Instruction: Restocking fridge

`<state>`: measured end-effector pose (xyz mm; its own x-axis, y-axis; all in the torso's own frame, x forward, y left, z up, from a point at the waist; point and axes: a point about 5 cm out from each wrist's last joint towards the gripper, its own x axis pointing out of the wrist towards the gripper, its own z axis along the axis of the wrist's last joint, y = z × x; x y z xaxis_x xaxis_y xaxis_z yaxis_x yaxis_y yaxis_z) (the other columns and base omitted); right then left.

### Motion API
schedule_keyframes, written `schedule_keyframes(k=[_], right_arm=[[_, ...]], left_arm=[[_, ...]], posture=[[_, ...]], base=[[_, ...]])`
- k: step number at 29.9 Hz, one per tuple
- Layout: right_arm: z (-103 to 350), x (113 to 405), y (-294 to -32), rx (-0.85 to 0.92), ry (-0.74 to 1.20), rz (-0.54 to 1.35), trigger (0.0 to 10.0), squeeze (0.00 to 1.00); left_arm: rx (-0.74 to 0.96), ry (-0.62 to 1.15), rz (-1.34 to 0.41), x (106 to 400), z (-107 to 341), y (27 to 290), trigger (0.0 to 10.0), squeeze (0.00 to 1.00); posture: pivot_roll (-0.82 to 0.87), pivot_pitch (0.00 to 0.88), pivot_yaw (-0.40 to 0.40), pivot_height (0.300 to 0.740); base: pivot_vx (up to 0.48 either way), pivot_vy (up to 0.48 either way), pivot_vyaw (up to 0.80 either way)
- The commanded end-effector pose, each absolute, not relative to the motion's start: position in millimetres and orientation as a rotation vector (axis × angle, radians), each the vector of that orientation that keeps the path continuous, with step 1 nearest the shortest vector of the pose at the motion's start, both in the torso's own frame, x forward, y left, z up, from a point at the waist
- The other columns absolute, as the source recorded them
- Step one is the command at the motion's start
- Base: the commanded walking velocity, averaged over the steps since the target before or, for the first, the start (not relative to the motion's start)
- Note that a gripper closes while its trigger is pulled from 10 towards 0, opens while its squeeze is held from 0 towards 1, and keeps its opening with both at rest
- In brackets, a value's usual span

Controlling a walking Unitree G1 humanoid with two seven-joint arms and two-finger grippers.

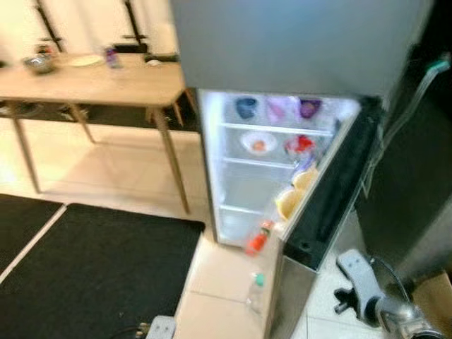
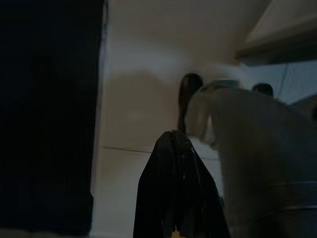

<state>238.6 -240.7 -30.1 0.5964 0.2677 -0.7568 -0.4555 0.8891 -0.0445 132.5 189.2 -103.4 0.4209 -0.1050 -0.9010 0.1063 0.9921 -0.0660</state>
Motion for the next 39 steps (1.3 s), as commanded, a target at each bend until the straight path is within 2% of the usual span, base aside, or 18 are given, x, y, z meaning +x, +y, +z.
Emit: schedule_keyframes(k=[1, 11, 18, 23, 26, 27, 32, 35, 36, 39], right_arm=[[-39.0, 227.2, -241.8, -0.248, 0.884, 0.419, 10.0, 0.00], [-40.3, 227.0, -239.7, -0.265, 0.879, 0.413, 10.0, 0.00], [-22.5, 250.3, -231.2, -0.230, 0.743, 0.453, 10.0, 0.00], [9.6, 283.0, -214.7, -0.200, 0.541, 0.554, 10.0, 0.00], [15.9, 288.4, -210.8, -0.194, 0.503, 0.577, 10.0, 0.00], [38.0, 305.3, -197.3, -0.166, 0.375, 0.640, 10.0, 0.00], [73.6, 329.8, -181.1, -0.142, 0.193, 0.663, 10.0, 0.00], [130.4, 361.9, -171.6, -0.068, -0.069, 0.544, 10.0, 0.00], [130.4, 361.9, -171.6, -0.068, -0.069, 0.544, 10.0, 0.00], [193.7, 382.9, -171.9, 0.154, -0.335, 0.428, 10.0, 0.00]], left_arm=[[0.005, 1.163, -0.132, 124.4, -106.1, 190.4, 10.0, 0.00], [0.000, 1.161, -0.132, 124.6, -106.0, 190.3, 10.0, 0.00], [-0.002, 1.161, -0.132, 124.4, -106.1, 189.7, 10.0, 0.00], [-0.005, 1.162, -0.131, 123.7, -106.4, 189.2, 10.0, 0.00], [-0.006, 1.162, -0.131, 123.7, -106.4, 189.1, 10.0, 0.00], [-0.008, 1.161, -0.130, 123.7, -106.4, 188.8, 10.0, 0.00], [-0.009, 1.160, -0.130, 123.7, -106.5, 188.4, 10.0, 0.00], [-0.007, 1.159, -0.130, 123.8, -106.4, 188.7, 10.0, 0.00], [-0.007, 1.159, -0.130, 123.8, -106.4, 188.7, 10.0, 0.00], [-0.004, 1.155, -0.124, 124.8, -105.8, 190.8, 10.0, 0.00]], posture=[[-0.09, 0.000, -0.004, 0.740], [-0.09, 0.000, -0.003, 0.740], [-0.09, 0.000, -0.007, 0.740], [-0.09, 0.000, -0.009, 0.740], [-0.09, 0.000, -0.009, 0.740], [-0.09, 0.000, -0.009, 0.740], [-0.09, 0.000, -0.009, 0.740], [-0.08, 0.000, -0.010, 0.740], [-0.08, 0.000, -0.010, 0.740], [-0.07, 0.000, -0.010, 0.740]], base=[[0.000, 0.000, 0.75], [0.000, 0.000, 0.75], [0.000, 0.000, 0.68], [0.000, 0.000, 0.00], [0.000, 0.000, 0.00], [0.000, 0.000, 0.00], [0.000, 0.000, 0.00], [0.000, 0.000, 0.00], [0.000, 0.000, 0.00], [0.000, 0.000, 0.00]])
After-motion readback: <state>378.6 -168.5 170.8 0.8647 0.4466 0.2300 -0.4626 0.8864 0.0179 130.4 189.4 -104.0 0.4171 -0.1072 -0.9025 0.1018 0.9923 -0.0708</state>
